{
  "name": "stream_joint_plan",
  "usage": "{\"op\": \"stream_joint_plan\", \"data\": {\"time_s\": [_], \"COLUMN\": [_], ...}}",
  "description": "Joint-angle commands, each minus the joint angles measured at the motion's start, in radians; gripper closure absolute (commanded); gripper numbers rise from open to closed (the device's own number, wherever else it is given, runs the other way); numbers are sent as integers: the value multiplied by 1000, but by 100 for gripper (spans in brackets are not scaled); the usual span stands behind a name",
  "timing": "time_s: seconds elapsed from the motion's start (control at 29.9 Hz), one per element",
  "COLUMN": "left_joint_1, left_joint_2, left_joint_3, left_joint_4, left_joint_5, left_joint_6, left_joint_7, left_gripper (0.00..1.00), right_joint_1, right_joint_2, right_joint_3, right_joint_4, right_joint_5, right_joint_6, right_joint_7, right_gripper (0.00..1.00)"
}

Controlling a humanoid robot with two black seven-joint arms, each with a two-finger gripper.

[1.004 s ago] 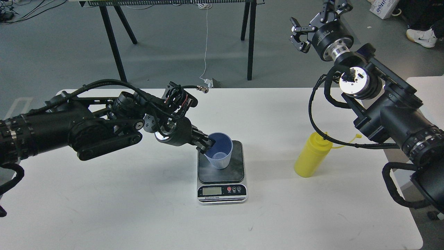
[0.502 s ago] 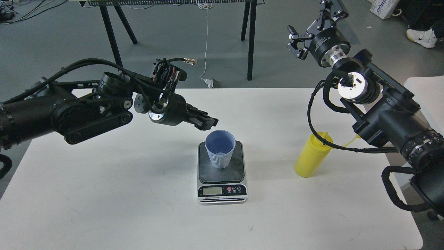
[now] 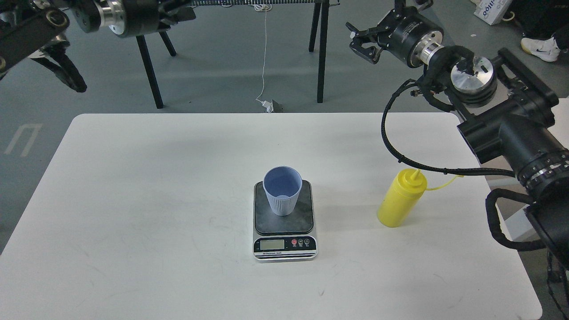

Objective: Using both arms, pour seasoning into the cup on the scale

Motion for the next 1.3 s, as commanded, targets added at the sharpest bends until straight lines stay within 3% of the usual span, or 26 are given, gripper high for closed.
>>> {"op": "stream_joint_plan", "data": {"time_s": [0.0, 0.23, 0.37, 0.57, 0.77, 0.94, 1.27], "left_joint_1": [17, 82, 136, 196, 211, 218, 227], "left_joint_2": [13, -3, -12, -35, -41, -41, -39], "left_joint_3": [-2, -7, -8, -10, -10, -10, -10], "left_joint_4": [120, 201, 201, 201, 201, 201, 201], "left_joint_5": [-182, -304, -328, -328, -328, -328, -328], "left_joint_6": [0, 0, 0, 0, 0, 0, 0], "left_joint_7": [-1, -3, -3, -1, -1, -1, -1], "left_gripper": [0, 0, 0, 0, 0, 0, 0], "right_joint_1": [-22, -198, -344, -673, -1014, -1212, -1277], "right_joint_2": [-51, -240, -358, -481, -501, -486, -406], "right_joint_3": [103, 121, 130, 188, 259, 238, 115], "right_joint_4": [0, 138, 258, 510, 701, 756, 617], "right_joint_5": [137, 439, 596, 653, 651, 644, 593], "right_joint_6": [4, 80, 94, 131, 169, 249, 249], "right_joint_7": [-61, -88, -146, -151, -151, -151, -151], "right_gripper": [0, 0, 0, 0, 0, 0, 1]}}
